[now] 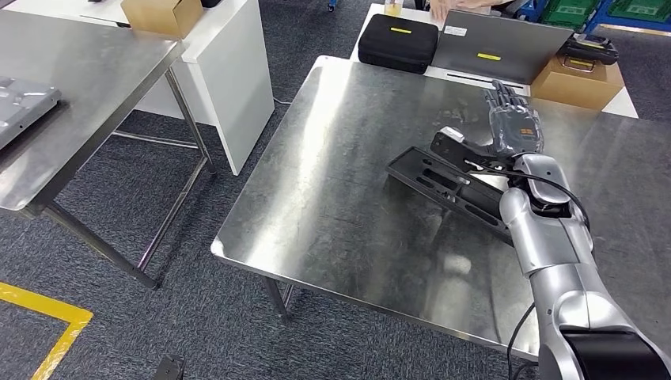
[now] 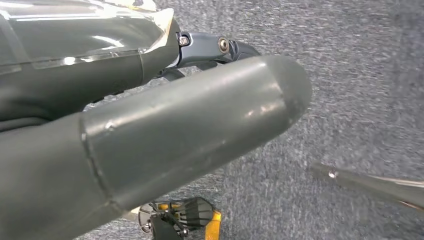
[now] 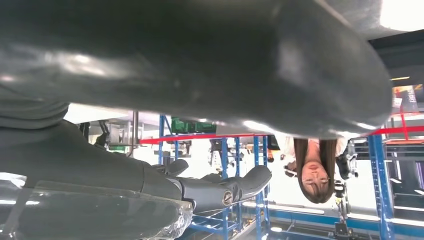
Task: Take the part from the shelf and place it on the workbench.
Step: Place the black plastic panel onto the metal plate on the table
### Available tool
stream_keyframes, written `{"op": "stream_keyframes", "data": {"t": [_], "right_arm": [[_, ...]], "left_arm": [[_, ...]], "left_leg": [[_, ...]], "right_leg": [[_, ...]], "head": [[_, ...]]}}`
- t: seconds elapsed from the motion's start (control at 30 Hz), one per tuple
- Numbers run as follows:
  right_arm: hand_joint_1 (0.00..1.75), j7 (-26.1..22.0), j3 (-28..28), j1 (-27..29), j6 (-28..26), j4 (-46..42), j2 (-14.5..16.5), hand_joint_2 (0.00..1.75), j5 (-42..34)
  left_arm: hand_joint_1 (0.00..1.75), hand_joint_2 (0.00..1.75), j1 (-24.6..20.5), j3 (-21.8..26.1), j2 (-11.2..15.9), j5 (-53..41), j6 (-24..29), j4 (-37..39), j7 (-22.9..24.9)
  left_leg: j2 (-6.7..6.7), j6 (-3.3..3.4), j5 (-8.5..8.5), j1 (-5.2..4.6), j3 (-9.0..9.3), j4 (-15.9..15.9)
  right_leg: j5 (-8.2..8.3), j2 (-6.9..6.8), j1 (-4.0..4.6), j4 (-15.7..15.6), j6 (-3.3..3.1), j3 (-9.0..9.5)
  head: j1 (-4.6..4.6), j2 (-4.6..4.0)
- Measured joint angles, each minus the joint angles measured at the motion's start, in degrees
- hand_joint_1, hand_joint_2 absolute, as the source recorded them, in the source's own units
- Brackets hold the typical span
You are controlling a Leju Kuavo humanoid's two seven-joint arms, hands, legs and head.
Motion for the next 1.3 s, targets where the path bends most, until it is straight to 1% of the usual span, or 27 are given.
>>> {"op": "stream_keyframes", "data": {"t": [0.1, 0.13, 0.2, 0.23, 0.27, 0.33, 0.37, 0.4, 0.43, 0.47, 0.53, 0.57, 0.6, 0.7, 0.73, 0.8, 0.87, 0.9, 0.93, 0.97, 1.03, 1.07, 1.1, 1.17, 1.23, 1.27, 1.3], "right_arm": [[0.00, -1.4, 0.8, -0.4, -0.1, -0.9, 1.2, 0.00, 0.4], [0.00, -1.6, 1.4, -0.6, -0.1, -1.4, 1.8, 0.00, 0.6], [0.00, -1.8, 2.7, -0.8, 0.2, -2.6, 2.8, 0.00, 0.7], [0.00, -1.8, 3.4, -1.0, 0.5, -3.2, 3.3, 0.00, 0.7], [0.00, -1.8, 4.0, -1.2, 0.7, -3.6, 3.6, 0.00, 0.6], [0.00, -1.7, 5.0, -1.3, 1.1, -3.8, 3.9, 0.00, 0.3], [0.00, -1.6, 5.3, -1.2, 1.1, -3.8, 3.9, 0.00, 0.0], [0.00, -1.5, 5.6, -1.0, 1.0, -3.7, 3.9, 0.00, -0.2], [0.00, -1.4, 5.8, -0.8, 0.9, -3.6, 3.9, 0.00, -0.4], [0.00, -1.4, 5.9, -0.7, 0.7, -3.4, 3.8, 0.00, -0.6], [0.00, -1.4, 6.0, -0.8, 0.3, -3.3, 3.5, 0.00, -0.9], [0.00, -1.4, 6.1, -0.7, 0.0, -3.2, 3.3, 0.00, -1.0], [0.00, -1.4, 6.1, -0.6, -0.1, -3.2, 3.1, 0.00, -1.1], [0.00, -1.3, 6.2, -0.3, -0.3, -3.0, 2.8, 0.00, -1.3], [0.00, -1.3, 6.2, -0.3, -0.3, -3.0, 2.8, 0.00, -1.4], [0.00, -1.3, 6.2, -0.3, -0.2, -3.0, 2.7, 0.00, -1.6], [0.00, -1.3, 6.2, -0.1, -0.2, -3.0, 2.7, 0.00, -1.7], [0.00, -1.3, 6.2, 0.0, -0.2, -2.9, 2.7, 0.00, -1.7], [0.00, -1.3, 6.2, 0.1, -0.2, -2.9, 2.7, 0.00, -1.7], [0.00, -1.3, 6.2, 0.2, -0.2, -2.9, 2.7, 0.00, -1.7], [0.00, -1.3, 6.2, 0.2, -0.2, -2.9, 2.6, 0.00, -1.7], [0.00, -1.3, 6.2, 0.1, -0.2, -2.9, 2.6, 0.00, -1.8], [0.00, -1.3, 6.2, 0.1, -0.2, -2.9, 2.5, 0.00, -1.9], [0.00, -1.2, 6.2, 0.0, -0.2, -2.9, 2.5, 0.00, -2.1], [0.00, -1.2, 6.2, 0.0, -0.2, -2.9, 2.3, 0.00, -2.5], [0.00, -1.2, 6.2, 0.0, -0.1, -2.9, 2.2, 0.00, -2.9], [0.00, -1.2, 6.2, 0.0, 0.0, -2.8, 2.0, 0.00, -3.3]], "left_arm": [[0.00, 0.00, -0.4, 0.0, 0.0, -0.4, 0.3, 0.0, 1.4], [0.00, 0.00, -0.7, 0.0, 0.0, -0.6, 0.4, 0.0, 1.7], [0.00, 0.00, -1.1, 0.0, -0.1, -1.0, 0.7, 0.0, 2.2], [0.00, 0.00, -1.4, 0.0, -0.2, -1.1, 0.9, -0.1, 2.3], [0.00, 0.00, -1.5, 0.0, -0.2, -1.1, 1.1, -0.1, 2.4], [0.00, 0.00, -1.7, 0.0, -0.3, -1.2, 1.3, -0.1, 2.5], [0.00, 0.00, -1.6, 0.0, -0.3, -1.2, 1.3, -0.1, 2.5], [0.00, 0.00, -1.5, 0.0, -0.3, -1.2, 1.3, -0.1, 2.5], [0.00, 0.00, -1.4, 0.0, -0.3, -1.3, 1.4, -0.1, 2.5], [0.00, 0.00, -1.3, 0.0, -0.3, -1.4, 1.4, -0.1, 2.5], [0.00, 0.00, -1.3, 0.0, -0.2, -1.7, 1.4, -0.1, 2.4], [0.00, 0.00, -1.3, 0.0, -0.2, -1.8, 1.4, -0.1, 2.4], [0.00, 0.00, -1.3, 0.0, -0.2, -1.9, 1.4, -0.1, 2.4], [0.00, 0.00, -1.3, 0.0, -0.3, -2.0, 1.3, -0.1, 2.5], [0.00, 0.00, -1.3, 0.0, -0.3, -2.1, 1.3, -0.1, 2.5], [0.00, 0.00, -1.4, 0.0, -0.3, -2.2, 1.3, -0.1, 2.5], [0.00, 0.00, -1.4, 0.0, -0.3, -2.3, 1.3, -0.1, 2.6], [0.00, 0.00, -1.4, 0.0, -0.3, -2.3, 1.3, -0.1, 2.6], [0.00, 0.00, -1.4, 0.0, -0.3, -2.3, 1.3, -0.1, 2.6], [0.00, 0.00, -1.4, 0.0, -0.3, -2.3, 1.3, -0.1, 2.6], [0.00, 0.00, -1.5, 0.0, -0.2, -2.3, 1.3, -0.1, 2.6], [0.00, 0.00, -1.6, 0.0, -0.2, -2.3, 1.3, -0.1, 2.6], [0.00, 0.00, -1.6, 0.0, -0.2, -2.3, 1.3, -0.1, 2.6], [0.00, 0.00, -1.7, 0.0, -0.2, -2.3, 1.3, -0.1, 2.6], [0.00, 0.00, -1.8, 0.0, -0.3, -2.4, 1.3, -0.1, 2.7], [0.00, 0.00, -1.9, 0.0, -0.3, -2.4, 1.3, -0.1, 2.7], [0.00, 0.00, -1.9, 0.0, -0.3, -2.4, 1.3, -0.1, 2.7]], "left_leg": [[0.04, 0.00, 0.00, 0.00, 0.00, 0.0], [0.05, 0.17, -0.05, -0.07, 0.01, 0.0], [0.12, 0.90, 0.25, 0.10, 0.71, -0.9], [0.22, 1.41, 0.60, 0.26, 1.21, -1.6], [0.32, 1.75, 1.01, 0.49, 1.70, -2.3], [0.37, 2.03, 1.44, 0.64, 1.96, -2.8], [0.31, 2.01, 1.45, 0.64, 1.89, -2.8], [0.26, 1.95, 1.45, 0.64, 1.82, -2.7], [0.23, 1.86, 1.44, 0.66, 1.73, -2.6], [0.20, 1.68, 1.37, 0.71, 1.64, -2.5], [0.12, 0.97, 0.94, 0.73, 1.15, -1.4], [0.08, 0.55, 0.67, 0.68, 0.76, -0.7], [0.06, 0.12, 0.52, 0.61, 0.36, -0.1], [0.06, -0.83, 0.45, 0.76, -0.36, 0.4], [0.10, -1.19, -0.33, 0.89, -0.73, 1.2], [0.18, -1.94, -3.88, 1.17, -2.67, 6.1], [0.21, -2.46, -7.86, 1.40, -5.67, 13.6], [0.21, -2.54, -8.73, 1.46, -6.50, 16.0], [0.21, -2.50, -8.58, 1.51, -6.31, 16.4], [0.21, -2.35, -7.47, 1.52, -4.92, 14.5], [0.17, -1.79, -4.52, 1.45, 0.14, 6.5], [0.15, -1.50, -3.58, 1.32, 2.11, 3.2], [0.12, -1.26, -3.15, 1.15, 3.27, 1.1], [0.11, -0.77, -2.84, 0.73, 3.29, 0.4], [0.24, 0.05, -1.85, 0.80, 3.15, -0.3], [0.31, 0.52, -1.26, 0.86, 3.00, -0.7], [0.38, 0.90, -0.72, 0.91, 2.75, -1.1]], "right_leg": [[0.01, 0.01, 0.01, 0.0, 0.01, 0.00], [0.12, 0.01, -0.22, -0.2, 0.22, 0.04], [0.14, 0.01, -0.33, -0.5, 0.82, 0.24], [-0.42, 0.00, -0.37, 0.3, 0.89, -0.05], [-1.61, 0.00, -0.21, 2.4, 0.60, -0.91], [-5.14, 0.03, -0.27, 10.1, -0.31, -4.46], [-6.52, 0.04, -0.31, 13.8, -0.45, -6.24], [-7.17, 0.05, -0.35, 16.0, -0.31, -7.31], [-6.76, 0.05, -0.45, 15.8, 0.11, -7.12], [-5.58, 0.03, -0.60, 13.3, 0.68, -5.84], [-2.65, -0.04, -0.97, 5.6, 1.68, -1.68], [-1.78, 0.04, -1.00, 3.0, 1.65, -0.38], [-1.34, 0.13, -0.96, 1.7, 1.44, 0.26], [-0.85, 0.41, -0.92, 1.8, 0.24, -0.20], [-0.63, 0.41, -1.04, 1.8, -0.17, -0.33], [-0.23, 0.40, -1.22, 1.7, -0.90, -0.60], [0.09, 0.36, -1.07, 1.7, -1.41, -1.07], [0.25, 0.34, -1.00, 1.7, -1.56, -1.31], [0.40, 0.33, -0.93, 1.7, -1.62, -1.52], [0.54, 0.33, -0.89, 1.7, -1.59, -1.66], [0.83, 0.34, -0.80, 1.7, -1.32, -1.80], [0.99, 0.33, -0.68, 1.7, -1.08, -1.88], [1.16, 0.31, -0.58, 1.7, -0.81, -1.97], [1.65, 0.23, -0.52, 1.5, -0.09, -2.14], [1.50, 0.17, -0.46, 1.9, 0.47, -2.70], [0.54, 0.16, -0.38, 3.2, 0.44, -3.43], [-1.14, 0.15, -0.29, 5.9, 0.16, -4.68]], "head": [[-0.02, 0.00], [-0.05, 0.00], [-0.08, 0.00], [-0.07, 0.00], [-0.02, 0.00], [0.07, 0.00], [0.09, 0.00], [0.10, 0.00], [0.11, 0.00], [0.13, 0.00], [0.22, 0.00], [0.20, 0.00], [0.19, 0.00], [0.12, 0.00], [0.04, 0.00], [-0.15, 0.00], [-0.26, 0.00], [-0.26, 0.00], [-0.27, 0.00], [-0.26, 0.00], [-0.28, 0.00], [-0.25, 0.00], [-0.27, 0.00], [-0.24, 0.00], [-0.22, 0.00], [-0.13, 0.00], [0.00, 0.00]]}}
